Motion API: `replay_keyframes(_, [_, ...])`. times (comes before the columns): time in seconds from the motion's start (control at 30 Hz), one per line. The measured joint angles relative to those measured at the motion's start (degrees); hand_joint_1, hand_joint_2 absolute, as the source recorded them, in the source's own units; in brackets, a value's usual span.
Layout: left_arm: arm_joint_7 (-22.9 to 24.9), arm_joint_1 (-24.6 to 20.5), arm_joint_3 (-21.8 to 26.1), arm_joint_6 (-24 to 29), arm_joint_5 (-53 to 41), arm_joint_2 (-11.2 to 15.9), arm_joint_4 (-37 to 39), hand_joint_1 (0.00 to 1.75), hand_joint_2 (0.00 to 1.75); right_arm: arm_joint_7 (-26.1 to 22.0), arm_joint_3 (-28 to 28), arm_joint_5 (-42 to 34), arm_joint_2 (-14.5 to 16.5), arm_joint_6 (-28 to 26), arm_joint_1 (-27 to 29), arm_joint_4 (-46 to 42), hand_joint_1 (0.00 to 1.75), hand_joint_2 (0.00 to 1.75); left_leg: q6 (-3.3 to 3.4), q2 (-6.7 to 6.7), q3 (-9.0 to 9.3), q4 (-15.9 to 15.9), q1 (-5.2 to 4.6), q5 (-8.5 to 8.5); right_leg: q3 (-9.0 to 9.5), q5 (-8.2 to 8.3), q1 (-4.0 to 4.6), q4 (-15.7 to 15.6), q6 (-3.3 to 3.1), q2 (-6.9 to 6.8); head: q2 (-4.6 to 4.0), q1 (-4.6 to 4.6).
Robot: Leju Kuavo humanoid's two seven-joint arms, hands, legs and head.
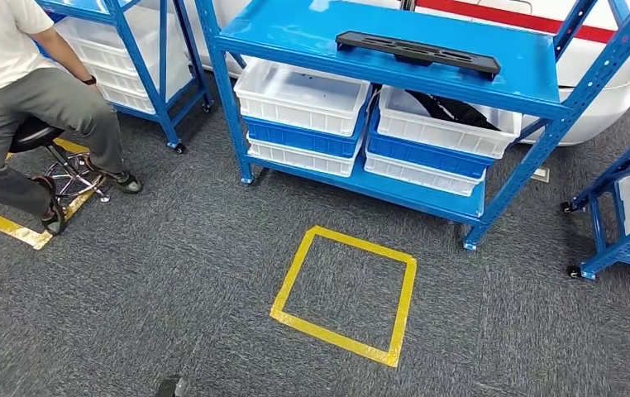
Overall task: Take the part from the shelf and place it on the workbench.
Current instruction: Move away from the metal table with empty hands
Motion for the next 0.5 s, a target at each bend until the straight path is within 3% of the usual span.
replay_keyframes(0.03, [0.0, 0.06, 0.0, -0.01, -0.02, -0.05, 0.0, 0.0, 0.0, 0.0, 0.0, 0.03, -0.05, 0.0, 0.03, 0.0, 0.0, 1.75, -0.17, 0.22, -0.17, 0.03, 0.03, 0.08, -0.91, -0.67, -0.36, 2.15, 0.45, -0.12, 0.0, 0.02])
replay_keyframes(0.07, [0.0, 0.1, 0.0, -0.02, -0.02, -0.11, 0.0, 0.0, 0.0, 0.02, 0.0, 0.04, -0.13, 0.0, 0.06, 0.0, 0.0, 1.75, -0.37, 0.39, -0.3, 0.08, 0.1, 0.15, -0.62, -0.37, -0.73, 2.0, 1.14, -0.26, 0.0, 0.02])
replay_keyframes(0.13, [0.0, 0.12, -0.01, -0.03, -0.07, -0.25, 0.0, 0.0, 0.0, 0.08, 0.0, 0.13, -0.29, 0.0, 0.06, 0.0, 0.0, 1.75, -1.03, 0.59, -0.53, 0.47, 0.33, 0.14, 3.47, 2.22, -1.56, -4.98, 2.8, -0.86, 0.0, 0.06])
replay_keyframes(0.17, [0.0, 0.11, -0.02, -0.04, -0.1, -0.28, 0.0, 0.0, 0.0, 0.13, 0.0, 0.2, -0.29, 0.01, -0.03, 0.0, 0.0, 1.75, -1.56, 0.68, -0.7, 0.88, 0.31, -0.06, 5.63, 3.4, -1.75, -8.98, 3.25, -1.24, 0.0, 0.11])
replay_keyframes(0.23, [0.0, 0.07, -0.03, -0.06, -0.17, -0.28, 0.0, 0.0, 0.0, 0.22, 0.0, 0.35, -0.23, 0.02, -0.2, 0.0, 0.0, 1.75, -2.56, 0.85, -0.96, 1.74, 0.2, -0.65, 7.97, 4.57, -1.97, -13.54, 2.91, -1.54, 0.0, 0.04])
replay_keyframes(0.27, [0.0, 0.07, -0.04, -0.06, -0.2, -0.26, 0.0, 0.0, 0.0, 0.27, 0.0, 0.4, -0.18, 0.02, -0.24, 0.0, 0.0, 1.75, -2.57, 0.9, -1.03, 1.97, 0.15, -0.91, 8.03, 4.63, -1.89, -13.71, 2.41, -1.44, -0.01, -0.02])
replay_keyframes(0.4, [0.0, 0.08, -0.04, -0.06, -0.23, -0.27, 0.0, 0.0, 0.0, 0.37, 0.0, 0.47, -0.17, 0.01, -0.16, 0.0, 0.0, 1.75, -0.06, 0.92, -1.23, 1.99, 0.36, -0.41, 8.25, 5.14, -1.67, -13.73, 1.42, -1.27, 0.01, -0.12])
replay_keyframes(0.5, [0.0, 0.08, -0.04, -0.06, -0.23, -0.28, 0.0, 0.0, 0.0, 0.37, 0.0, 0.48, -0.16, 0.0, -0.17, 0.0, 0.0, 1.75, 0.45, 0.91, -1.26, 1.86, 0.48, -0.21, 8.13, 5.27, -1.41, -13.72, 1.17, -1.25, 0.01, -0.13])
